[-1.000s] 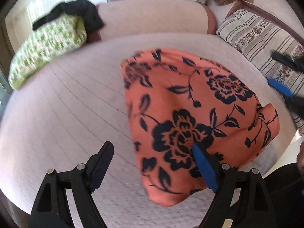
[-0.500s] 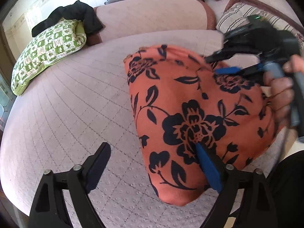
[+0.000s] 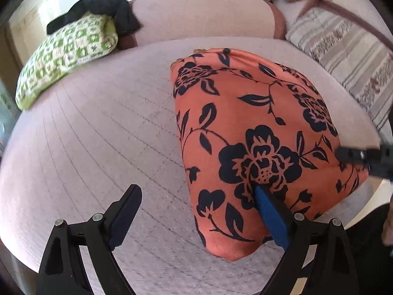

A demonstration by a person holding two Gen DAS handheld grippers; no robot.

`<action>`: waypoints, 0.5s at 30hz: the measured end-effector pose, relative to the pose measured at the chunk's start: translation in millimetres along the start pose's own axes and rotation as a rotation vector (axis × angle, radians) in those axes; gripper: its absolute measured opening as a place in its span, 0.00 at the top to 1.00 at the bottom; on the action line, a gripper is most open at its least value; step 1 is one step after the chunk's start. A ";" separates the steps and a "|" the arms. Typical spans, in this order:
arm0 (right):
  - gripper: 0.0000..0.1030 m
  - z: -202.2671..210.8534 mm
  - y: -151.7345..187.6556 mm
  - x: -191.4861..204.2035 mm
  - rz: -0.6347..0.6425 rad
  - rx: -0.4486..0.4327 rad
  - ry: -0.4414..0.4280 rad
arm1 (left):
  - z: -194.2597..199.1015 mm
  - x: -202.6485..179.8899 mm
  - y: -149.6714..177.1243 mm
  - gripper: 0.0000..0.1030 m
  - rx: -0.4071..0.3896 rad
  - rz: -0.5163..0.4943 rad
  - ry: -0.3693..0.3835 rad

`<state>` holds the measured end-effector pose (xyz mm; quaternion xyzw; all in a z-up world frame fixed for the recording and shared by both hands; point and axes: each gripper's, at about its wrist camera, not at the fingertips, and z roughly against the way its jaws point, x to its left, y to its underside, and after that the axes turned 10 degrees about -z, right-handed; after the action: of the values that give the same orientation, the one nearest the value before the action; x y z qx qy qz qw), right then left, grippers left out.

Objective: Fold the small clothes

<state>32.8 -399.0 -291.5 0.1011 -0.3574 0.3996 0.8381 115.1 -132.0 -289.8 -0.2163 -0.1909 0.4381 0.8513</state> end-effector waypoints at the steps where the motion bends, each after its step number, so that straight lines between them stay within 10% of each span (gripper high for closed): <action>1: 0.67 2.2 3.1 1.8 0.020 -0.010 0.018 | -0.5 1.6 0.9 0.08 -0.001 0.003 0.002; 15: 0.66 30.6 26.8 37.6 0.201 -0.174 0.183 | 12.1 -7.7 -5.4 0.08 -0.008 -0.107 -0.083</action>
<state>13.0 -372.7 -246.9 -0.0449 -0.3213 0.4565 0.8285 108.3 -138.8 -278.0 -0.1909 -0.2394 0.3998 0.8639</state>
